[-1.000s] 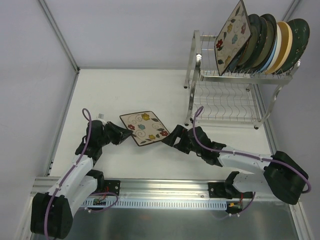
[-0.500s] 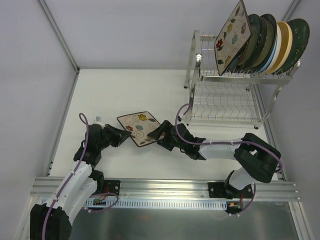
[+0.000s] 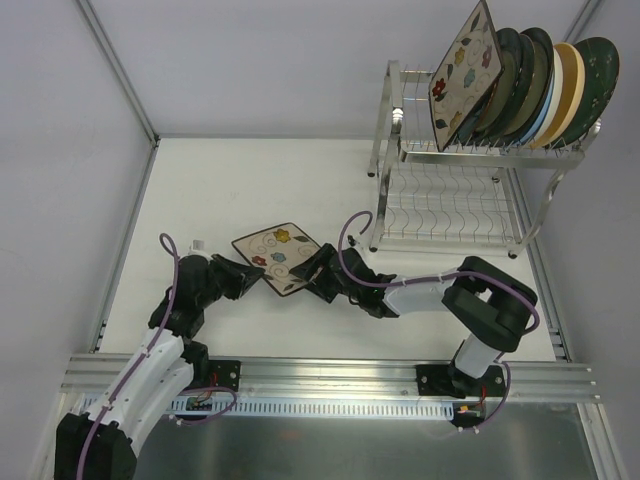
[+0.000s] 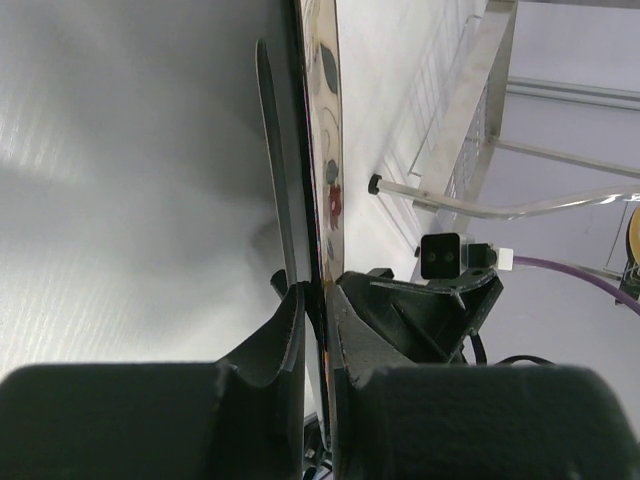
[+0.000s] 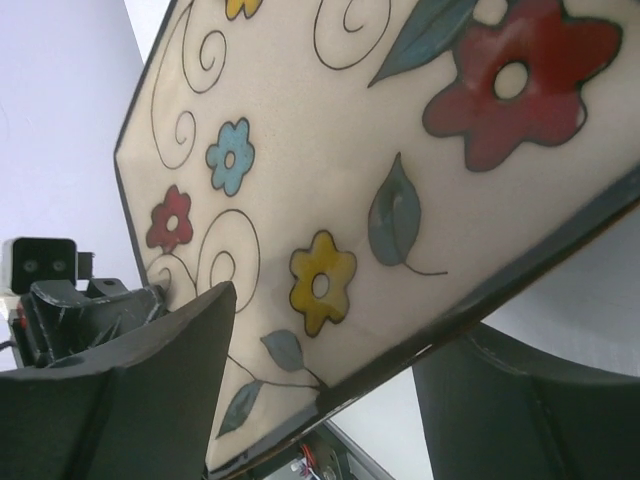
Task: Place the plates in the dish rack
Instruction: Pass the plate from the left arm to the right
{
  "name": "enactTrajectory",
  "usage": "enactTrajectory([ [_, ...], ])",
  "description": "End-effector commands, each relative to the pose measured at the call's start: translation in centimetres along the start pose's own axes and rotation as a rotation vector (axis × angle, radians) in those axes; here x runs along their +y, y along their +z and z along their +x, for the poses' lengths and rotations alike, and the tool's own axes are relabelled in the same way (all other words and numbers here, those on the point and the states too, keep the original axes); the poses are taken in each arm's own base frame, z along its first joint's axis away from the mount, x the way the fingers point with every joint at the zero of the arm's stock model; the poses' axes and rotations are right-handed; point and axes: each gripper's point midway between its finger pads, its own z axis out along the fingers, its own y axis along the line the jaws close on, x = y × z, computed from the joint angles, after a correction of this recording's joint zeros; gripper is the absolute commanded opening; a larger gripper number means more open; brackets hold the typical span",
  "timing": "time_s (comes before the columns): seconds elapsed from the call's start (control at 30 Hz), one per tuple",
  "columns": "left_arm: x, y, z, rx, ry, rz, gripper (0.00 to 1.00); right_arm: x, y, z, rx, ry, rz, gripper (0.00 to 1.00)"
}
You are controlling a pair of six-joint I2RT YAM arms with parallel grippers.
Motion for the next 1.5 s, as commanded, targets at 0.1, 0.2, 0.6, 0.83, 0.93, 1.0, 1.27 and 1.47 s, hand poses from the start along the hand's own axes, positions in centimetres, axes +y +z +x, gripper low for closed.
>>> enactTrajectory([
  [0.1, -5.3, -1.3, 1.3, 0.053, -0.016, 0.224, 0.01, 4.0, 0.6, -1.7, -0.081, 0.083, -0.101, 0.64],
  [0.2, -4.7, -1.3, 2.1, 0.085, -0.033, 0.213, 0.01, 4.0, 0.6, -2.1, -0.091, 0.089, -0.101, 0.58],
  [0.6, -1.0, -1.3, 4.8, 0.193, -0.117, 0.150, 0.06, 4.2, 0.2, -3.6, -0.132, 0.069, -0.118, 0.38],
  [0.83, 0.9, -1.0, 5.9, 0.240, -0.129, 0.098, 0.08, 5.8, -0.6, -4.5, -0.151, 0.021, -0.160, 0.22],
  [0.93, 1.4, -1.0, 6.2, 0.249, -0.135, 0.084, 0.10, 6.7, -1.3, -5.2, -0.166, -0.013, -0.183, 0.16],
  [1.0, 1.7, -0.9, 6.2, 0.249, -0.139, 0.077, 0.15, 7.1, -1.6, -5.3, -0.169, -0.037, -0.190, 0.13],
  [1.27, 1.8, -0.9, 6.2, 0.246, -0.133, 0.073, 0.39, 9.5, -3.6, -6.8, -0.195, -0.139, -0.241, 0.01],
  [1.47, 1.2, -0.9, 5.9, 0.232, -0.113, 0.091, 0.62, 11.5, -5.5, -7.7, -0.220, -0.227, -0.275, 0.01],
])
